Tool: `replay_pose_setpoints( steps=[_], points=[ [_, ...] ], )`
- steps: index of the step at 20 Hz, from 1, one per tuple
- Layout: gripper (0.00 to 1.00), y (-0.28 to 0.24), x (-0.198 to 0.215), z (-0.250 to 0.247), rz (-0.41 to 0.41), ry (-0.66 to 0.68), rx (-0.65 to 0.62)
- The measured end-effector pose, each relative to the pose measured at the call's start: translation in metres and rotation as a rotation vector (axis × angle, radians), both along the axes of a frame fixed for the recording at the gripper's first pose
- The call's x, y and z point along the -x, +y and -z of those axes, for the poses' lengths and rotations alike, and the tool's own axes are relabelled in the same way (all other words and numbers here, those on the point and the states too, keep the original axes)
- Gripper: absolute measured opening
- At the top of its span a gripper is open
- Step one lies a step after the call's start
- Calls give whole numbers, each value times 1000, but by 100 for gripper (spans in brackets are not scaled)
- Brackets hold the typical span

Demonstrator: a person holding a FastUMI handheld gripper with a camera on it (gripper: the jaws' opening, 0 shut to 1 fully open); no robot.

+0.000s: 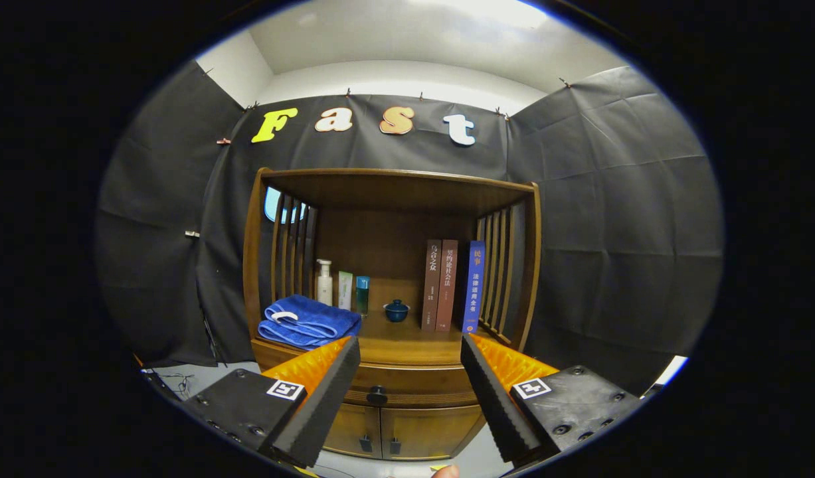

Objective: Pull open the drawer, take out the items inside it, and place them on the countertop above the cabinet.

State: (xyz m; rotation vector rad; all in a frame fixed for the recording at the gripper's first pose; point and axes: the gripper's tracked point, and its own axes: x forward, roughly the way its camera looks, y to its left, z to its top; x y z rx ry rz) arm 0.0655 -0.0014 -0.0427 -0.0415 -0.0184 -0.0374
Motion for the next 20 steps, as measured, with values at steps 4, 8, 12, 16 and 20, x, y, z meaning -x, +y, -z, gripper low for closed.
replay_pose_setpoints(
  steps=[4,8,12,16,20],
  points=[
    [98,10,-25,38,-4,14,-5],
    [98,19,-45,88,-19,62,-15],
    [98,22,-70,122,-26,88,-38],
    [99,20,-101,169,-17,149,-44],
    [99,20,-119,195,-34,210,-44]
  ],
)
